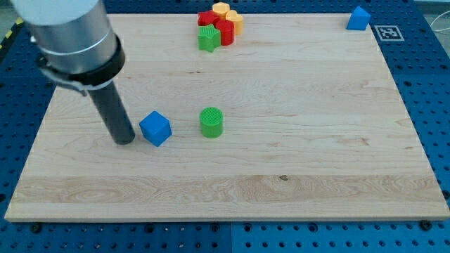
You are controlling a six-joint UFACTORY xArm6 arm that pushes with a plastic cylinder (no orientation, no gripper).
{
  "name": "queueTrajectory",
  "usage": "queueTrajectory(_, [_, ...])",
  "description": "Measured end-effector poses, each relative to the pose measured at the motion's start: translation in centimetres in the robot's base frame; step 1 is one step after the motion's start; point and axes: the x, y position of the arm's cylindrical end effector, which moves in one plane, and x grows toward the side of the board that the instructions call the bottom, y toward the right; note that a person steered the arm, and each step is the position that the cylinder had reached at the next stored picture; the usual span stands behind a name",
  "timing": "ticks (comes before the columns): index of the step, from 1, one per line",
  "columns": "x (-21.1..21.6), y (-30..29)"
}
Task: Push the blue cube to blue triangle
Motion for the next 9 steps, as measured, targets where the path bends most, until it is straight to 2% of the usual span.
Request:
queueTrajectory(1, [-0.7,1.2])
queueTrajectory(3, [1.4,1.4])
queueTrajectory(5, [1.5,6.2])
queueTrajectory(9, [-5.5,7.0])
